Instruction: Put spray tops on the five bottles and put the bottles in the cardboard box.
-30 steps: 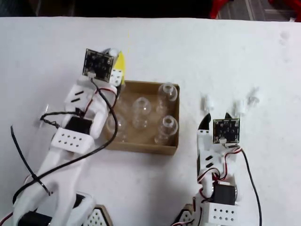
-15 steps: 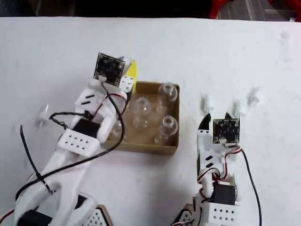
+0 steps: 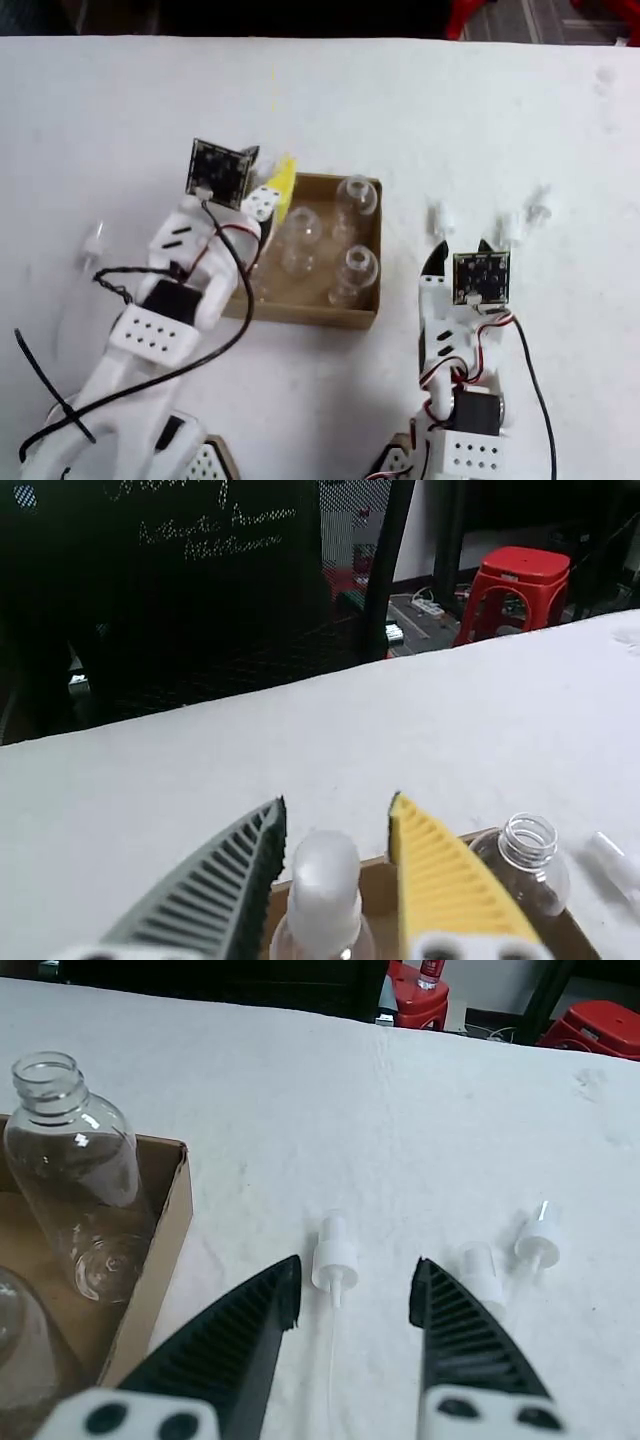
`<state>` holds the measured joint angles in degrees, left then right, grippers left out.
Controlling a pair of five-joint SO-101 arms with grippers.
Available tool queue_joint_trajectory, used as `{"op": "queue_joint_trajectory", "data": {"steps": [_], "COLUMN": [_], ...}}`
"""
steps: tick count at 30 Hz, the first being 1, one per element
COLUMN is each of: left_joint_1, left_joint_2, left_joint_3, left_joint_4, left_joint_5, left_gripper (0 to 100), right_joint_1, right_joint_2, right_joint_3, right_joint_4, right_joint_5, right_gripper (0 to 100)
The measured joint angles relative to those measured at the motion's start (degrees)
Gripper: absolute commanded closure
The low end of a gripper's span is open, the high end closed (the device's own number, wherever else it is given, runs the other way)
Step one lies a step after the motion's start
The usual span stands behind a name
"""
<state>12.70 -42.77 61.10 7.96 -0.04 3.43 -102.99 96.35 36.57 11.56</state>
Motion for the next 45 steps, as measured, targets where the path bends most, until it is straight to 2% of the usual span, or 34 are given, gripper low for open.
{"op": "queue_joint_trajectory", "data": {"steps": [11, 14, 19, 25, 29, 36, 40, 45], "left_joint_1": [0.0, -1.9, -9.0, -12.0, -17.7, -28.1, -35.7, -43.3], "left_joint_2": [-0.5, -2.5, -8.8, -8.4, -3.1, 14.0, 24.4, 37.3], "left_joint_3": [0.2, -1.2, -11.3, -25.4, -34.5, -47.4, -51.7, -54.1], "left_joint_4": [0.0, 1.3, 14.9, 36.3, 46.8, 65.9, 69.8, 65.4], "left_joint_5": [0.0, 1.4, 7.0, 7.3, 7.1, -5.4, -9.4, -10.0], "left_gripper": [85, 85, 85, 86, 86, 86, 86, 85], "right_joint_1": [0.0, 0.0, 0.0, 0.0, 0.0, 0.0, 0.0, 0.0], "right_joint_2": [0.0, 0.0, 0.0, 0.0, 0.0, 0.0, 0.0, 0.0], "right_joint_3": [0.0, 0.0, 0.0, 0.0, 0.0, 0.0, 0.0, 0.0], "right_joint_4": [0.0, 0.0, 0.0, 0.0, 0.0, 0.0, 0.0, 0.0], "right_joint_5": [0.0, 0.0, 0.0, 0.0, 0.0, 0.0, 0.0, 0.0], "right_gripper": [84.0, 84.0, 84.0, 84.0, 84.0, 84.0, 84.0, 83.9]}}
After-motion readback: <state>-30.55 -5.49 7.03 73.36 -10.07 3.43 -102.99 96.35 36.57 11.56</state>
